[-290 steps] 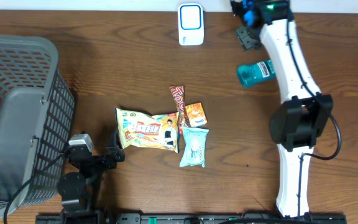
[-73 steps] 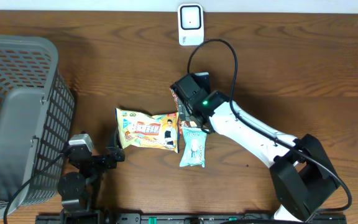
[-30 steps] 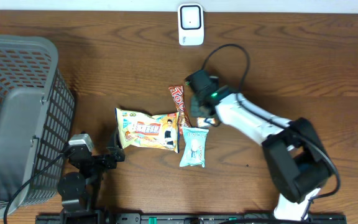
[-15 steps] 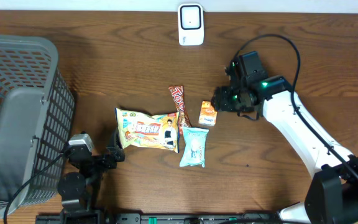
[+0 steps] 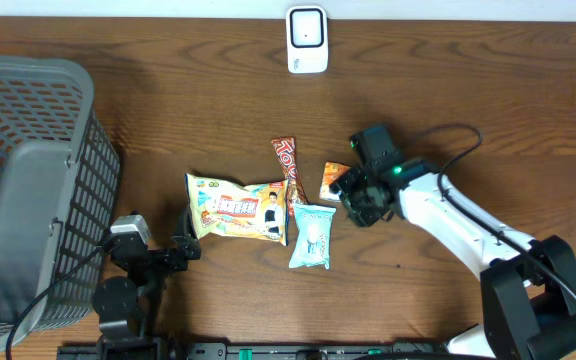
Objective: Scan the item barcode
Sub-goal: 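Lower the right gripper onto the small orange box and grasp it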
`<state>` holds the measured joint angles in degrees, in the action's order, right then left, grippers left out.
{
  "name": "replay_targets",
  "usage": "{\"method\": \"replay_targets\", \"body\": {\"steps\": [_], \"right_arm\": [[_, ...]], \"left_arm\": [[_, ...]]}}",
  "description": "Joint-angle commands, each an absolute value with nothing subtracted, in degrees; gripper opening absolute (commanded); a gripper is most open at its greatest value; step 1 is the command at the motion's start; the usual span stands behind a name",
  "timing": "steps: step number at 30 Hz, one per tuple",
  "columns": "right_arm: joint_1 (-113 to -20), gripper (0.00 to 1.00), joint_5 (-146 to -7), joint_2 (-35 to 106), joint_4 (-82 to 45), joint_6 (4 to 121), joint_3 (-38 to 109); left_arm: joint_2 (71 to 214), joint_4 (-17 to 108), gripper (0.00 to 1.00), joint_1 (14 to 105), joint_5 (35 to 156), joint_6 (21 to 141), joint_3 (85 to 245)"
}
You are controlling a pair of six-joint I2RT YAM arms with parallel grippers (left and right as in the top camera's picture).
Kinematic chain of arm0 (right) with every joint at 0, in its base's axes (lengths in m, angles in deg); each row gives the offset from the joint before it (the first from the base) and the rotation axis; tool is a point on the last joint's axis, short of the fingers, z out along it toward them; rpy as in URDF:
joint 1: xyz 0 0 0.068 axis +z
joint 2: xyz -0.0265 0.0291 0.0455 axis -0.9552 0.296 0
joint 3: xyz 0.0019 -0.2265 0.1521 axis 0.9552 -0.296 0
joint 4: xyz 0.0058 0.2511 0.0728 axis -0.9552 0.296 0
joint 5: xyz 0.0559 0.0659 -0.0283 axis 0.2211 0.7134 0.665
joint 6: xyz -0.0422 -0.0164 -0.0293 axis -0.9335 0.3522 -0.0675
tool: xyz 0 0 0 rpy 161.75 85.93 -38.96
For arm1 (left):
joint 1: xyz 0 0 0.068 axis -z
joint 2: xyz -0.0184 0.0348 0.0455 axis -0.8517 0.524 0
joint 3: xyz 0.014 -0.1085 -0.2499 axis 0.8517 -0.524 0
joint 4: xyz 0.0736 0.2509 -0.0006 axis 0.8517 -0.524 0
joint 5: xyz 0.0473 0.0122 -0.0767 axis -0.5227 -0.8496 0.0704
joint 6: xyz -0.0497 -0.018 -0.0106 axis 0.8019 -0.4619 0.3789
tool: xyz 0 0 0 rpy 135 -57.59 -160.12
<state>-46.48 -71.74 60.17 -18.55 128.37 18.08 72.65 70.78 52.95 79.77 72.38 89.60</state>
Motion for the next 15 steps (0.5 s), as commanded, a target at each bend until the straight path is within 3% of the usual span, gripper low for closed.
{"method": "replay_targets", "body": {"steps": [1,8,15], "right_arm": [[-45.3,0.54,-72.9,60.8,-22.5,144.4,14.9],[-45.3,0.48,-75.7,60.8,-30.4,148.2,12.4],[-45.2,0.53,-78.6,61.1,-33.7,148.3,12.4]], "left_arm": [[72.6,70.3,0.98,53.1,80.1,72.9,88.2],[72.6,70.3,0.98,53.1,80.1,72.9,88.2],[72.6,70.3,0.98,53.1,80.1,72.9,88.2]]}}
